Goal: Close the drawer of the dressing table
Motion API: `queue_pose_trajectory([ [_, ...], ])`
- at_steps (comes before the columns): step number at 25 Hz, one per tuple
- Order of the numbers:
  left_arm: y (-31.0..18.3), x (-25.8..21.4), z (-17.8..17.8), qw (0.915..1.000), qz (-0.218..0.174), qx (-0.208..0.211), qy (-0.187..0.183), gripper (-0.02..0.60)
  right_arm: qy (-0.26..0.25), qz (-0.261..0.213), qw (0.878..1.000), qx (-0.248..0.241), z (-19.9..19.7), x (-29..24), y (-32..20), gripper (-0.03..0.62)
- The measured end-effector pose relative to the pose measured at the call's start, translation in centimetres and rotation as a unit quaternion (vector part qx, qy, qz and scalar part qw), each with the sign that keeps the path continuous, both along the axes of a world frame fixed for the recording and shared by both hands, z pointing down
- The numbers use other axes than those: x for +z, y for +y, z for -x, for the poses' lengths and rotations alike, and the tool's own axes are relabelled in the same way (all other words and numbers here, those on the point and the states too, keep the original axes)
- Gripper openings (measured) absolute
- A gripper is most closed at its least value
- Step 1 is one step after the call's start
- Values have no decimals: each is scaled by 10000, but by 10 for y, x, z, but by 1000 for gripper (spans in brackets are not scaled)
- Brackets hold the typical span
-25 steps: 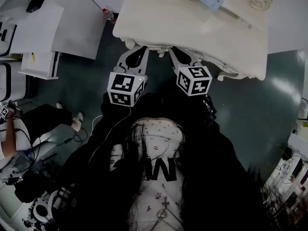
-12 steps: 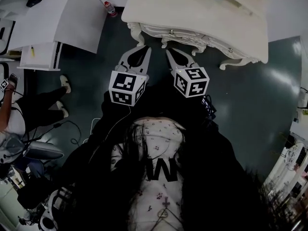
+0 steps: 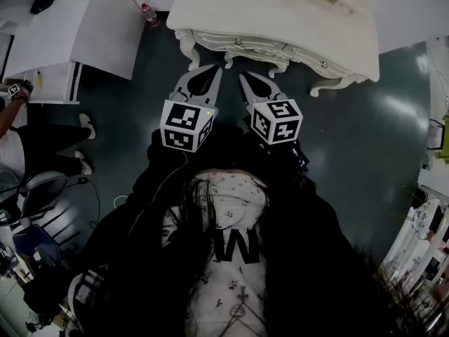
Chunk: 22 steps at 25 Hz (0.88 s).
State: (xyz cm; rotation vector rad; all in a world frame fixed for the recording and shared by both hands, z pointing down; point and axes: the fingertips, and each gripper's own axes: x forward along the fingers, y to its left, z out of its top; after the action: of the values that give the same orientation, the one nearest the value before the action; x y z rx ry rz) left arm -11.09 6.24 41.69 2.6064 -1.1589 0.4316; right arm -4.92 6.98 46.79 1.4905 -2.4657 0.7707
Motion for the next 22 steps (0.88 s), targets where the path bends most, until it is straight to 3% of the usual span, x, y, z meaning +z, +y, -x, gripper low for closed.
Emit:
queue_pose_trajectory([
  [22,52,-3,-85,10000,66,-45,-24,0,-27,33,9993,-383,-69,-8,60,9],
])
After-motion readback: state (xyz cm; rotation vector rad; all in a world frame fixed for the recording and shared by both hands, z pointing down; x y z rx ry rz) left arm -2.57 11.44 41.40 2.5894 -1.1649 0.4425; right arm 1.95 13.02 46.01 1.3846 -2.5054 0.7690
